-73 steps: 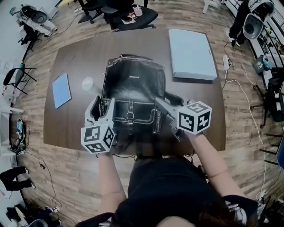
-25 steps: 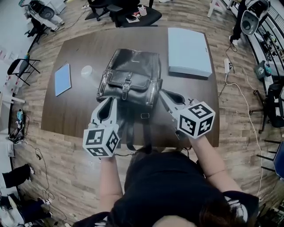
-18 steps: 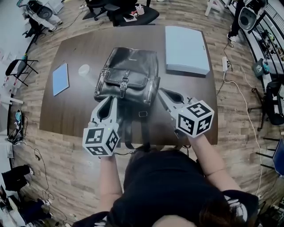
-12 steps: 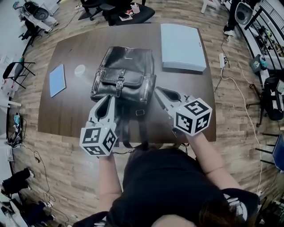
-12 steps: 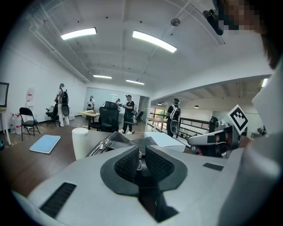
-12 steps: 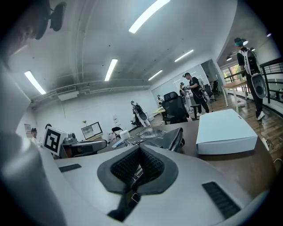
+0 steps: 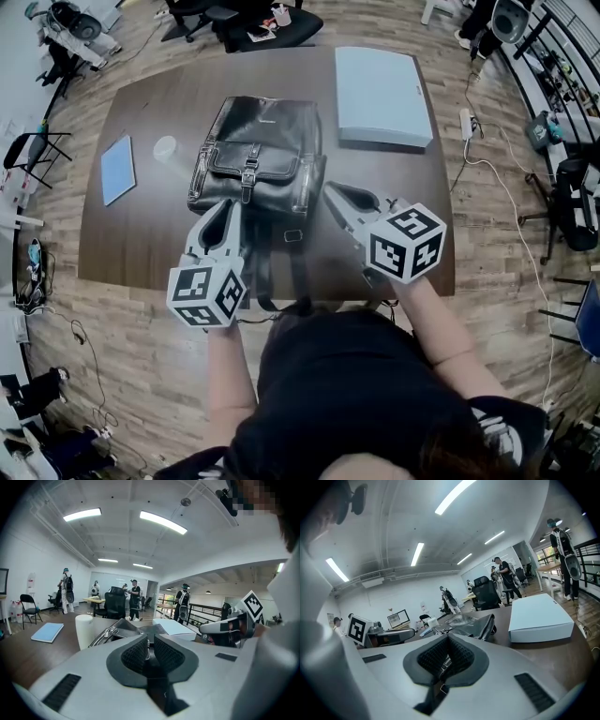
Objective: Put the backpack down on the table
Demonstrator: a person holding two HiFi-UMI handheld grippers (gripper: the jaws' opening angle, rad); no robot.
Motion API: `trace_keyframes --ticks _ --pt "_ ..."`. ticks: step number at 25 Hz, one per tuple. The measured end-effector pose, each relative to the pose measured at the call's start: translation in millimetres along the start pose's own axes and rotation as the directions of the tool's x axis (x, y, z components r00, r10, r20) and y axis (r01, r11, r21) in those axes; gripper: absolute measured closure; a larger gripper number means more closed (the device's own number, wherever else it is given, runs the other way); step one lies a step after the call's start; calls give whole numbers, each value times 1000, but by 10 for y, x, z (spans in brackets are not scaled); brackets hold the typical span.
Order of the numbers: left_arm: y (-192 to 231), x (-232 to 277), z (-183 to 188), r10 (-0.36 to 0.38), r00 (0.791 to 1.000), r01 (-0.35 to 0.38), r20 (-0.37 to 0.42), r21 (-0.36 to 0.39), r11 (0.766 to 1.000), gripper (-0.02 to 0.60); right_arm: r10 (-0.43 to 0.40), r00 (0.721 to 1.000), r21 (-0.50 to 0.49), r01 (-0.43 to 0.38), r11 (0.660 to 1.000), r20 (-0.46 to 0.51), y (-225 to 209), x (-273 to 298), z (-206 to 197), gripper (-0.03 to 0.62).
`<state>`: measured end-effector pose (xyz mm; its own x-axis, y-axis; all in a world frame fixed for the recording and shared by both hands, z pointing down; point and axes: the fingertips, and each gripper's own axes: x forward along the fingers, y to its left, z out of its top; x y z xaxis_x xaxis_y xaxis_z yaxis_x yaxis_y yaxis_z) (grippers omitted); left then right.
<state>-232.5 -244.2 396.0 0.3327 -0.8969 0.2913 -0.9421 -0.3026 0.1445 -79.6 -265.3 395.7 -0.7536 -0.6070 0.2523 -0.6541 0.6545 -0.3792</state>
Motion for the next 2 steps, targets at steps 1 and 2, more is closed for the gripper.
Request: trace_keyframes --ticks 1,2 --pt "-1 3 -7 -1 1000 1 -1 -1 1000 517 1 1000 0 -1 1000 -1 -1 5 -5 577" --pt "-2 6 -14 -1 1000 1 -3 -2 1000 517 2 1000 1 -2 1000 -2 -1 10 -10 577"
